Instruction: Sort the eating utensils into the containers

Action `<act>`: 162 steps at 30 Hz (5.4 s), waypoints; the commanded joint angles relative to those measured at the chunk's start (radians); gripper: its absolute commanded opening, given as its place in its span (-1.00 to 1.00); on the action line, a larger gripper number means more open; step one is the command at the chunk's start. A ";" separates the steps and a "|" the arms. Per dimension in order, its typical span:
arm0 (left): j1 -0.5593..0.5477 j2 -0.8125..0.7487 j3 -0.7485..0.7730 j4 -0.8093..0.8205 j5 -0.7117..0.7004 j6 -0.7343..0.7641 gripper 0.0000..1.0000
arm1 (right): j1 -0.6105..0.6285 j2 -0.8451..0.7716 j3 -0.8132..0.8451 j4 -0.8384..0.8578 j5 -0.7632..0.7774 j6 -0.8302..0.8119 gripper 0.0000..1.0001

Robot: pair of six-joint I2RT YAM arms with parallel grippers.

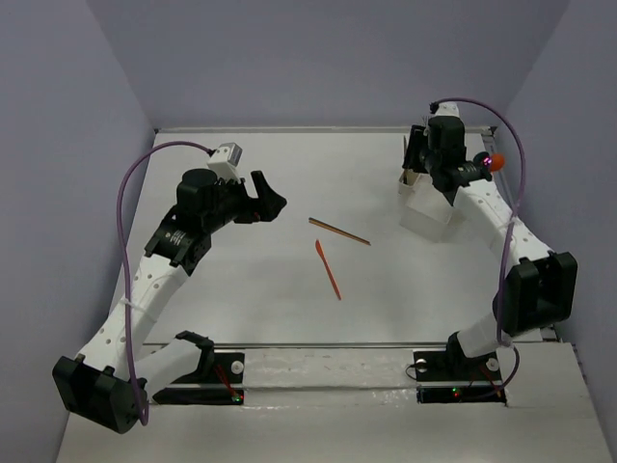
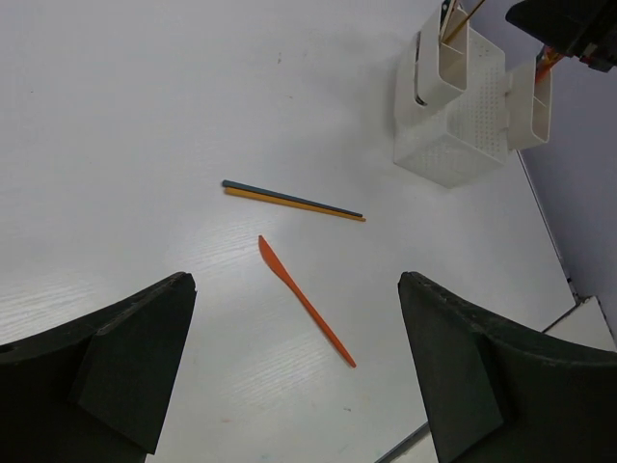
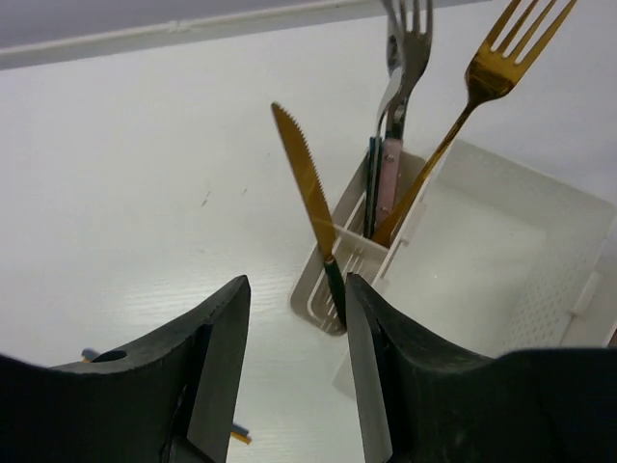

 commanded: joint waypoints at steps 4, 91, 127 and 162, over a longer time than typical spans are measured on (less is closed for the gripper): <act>-0.003 0.022 0.081 0.007 -0.044 0.064 0.98 | 0.243 -0.125 -0.142 -0.240 -0.158 0.086 -0.05; -0.003 0.026 0.038 0.037 -0.018 0.018 0.98 | -0.017 -0.013 -0.110 0.230 0.057 -0.030 -0.04; -0.003 0.041 0.072 0.016 -0.021 0.059 0.98 | 0.389 0.516 0.284 -0.300 -0.230 -0.110 -0.22; -0.003 0.047 0.072 0.014 -0.017 0.066 0.98 | 0.389 0.689 0.398 -0.387 -0.152 -0.103 -0.24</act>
